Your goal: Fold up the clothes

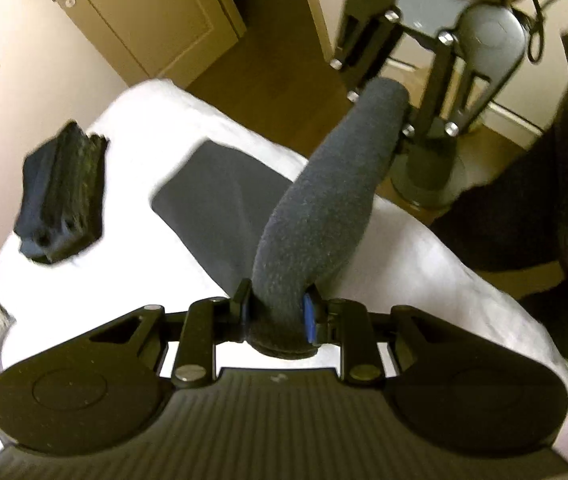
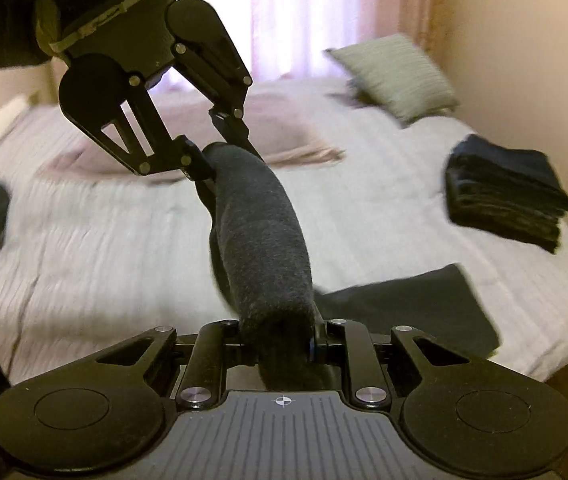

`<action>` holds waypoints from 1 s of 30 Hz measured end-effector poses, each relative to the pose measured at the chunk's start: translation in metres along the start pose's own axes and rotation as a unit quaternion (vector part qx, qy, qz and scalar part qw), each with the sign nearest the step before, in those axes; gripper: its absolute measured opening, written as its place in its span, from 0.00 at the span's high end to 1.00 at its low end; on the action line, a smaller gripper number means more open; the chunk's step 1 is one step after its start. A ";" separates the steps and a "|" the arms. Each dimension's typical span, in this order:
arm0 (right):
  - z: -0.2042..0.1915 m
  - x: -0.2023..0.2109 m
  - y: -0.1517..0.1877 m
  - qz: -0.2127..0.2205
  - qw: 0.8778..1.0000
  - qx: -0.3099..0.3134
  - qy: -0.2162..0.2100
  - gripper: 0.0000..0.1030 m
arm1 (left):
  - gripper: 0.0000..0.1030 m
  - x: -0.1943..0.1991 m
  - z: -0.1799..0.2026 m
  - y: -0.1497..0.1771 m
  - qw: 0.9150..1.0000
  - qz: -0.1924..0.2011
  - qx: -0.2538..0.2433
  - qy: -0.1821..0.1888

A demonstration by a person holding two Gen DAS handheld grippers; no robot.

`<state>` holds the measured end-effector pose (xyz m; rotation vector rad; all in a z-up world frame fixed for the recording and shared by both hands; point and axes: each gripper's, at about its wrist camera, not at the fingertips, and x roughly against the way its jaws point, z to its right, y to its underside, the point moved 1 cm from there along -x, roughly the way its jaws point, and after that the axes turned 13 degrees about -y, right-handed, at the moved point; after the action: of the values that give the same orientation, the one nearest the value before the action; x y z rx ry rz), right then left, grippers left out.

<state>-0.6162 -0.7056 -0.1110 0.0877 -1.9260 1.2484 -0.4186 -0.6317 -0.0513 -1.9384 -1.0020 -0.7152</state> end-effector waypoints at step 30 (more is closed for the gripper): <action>0.353 -0.038 0.096 0.096 0.875 -0.474 -0.042 0.55 | 0.64 -0.363 -0.207 -0.036 0.924 -0.138 0.328 0.139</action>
<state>-0.8448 -0.9486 -0.2669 -0.5750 -2.4592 0.2906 -0.6615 -0.9347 -0.2097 -1.0986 -1.1598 -0.6715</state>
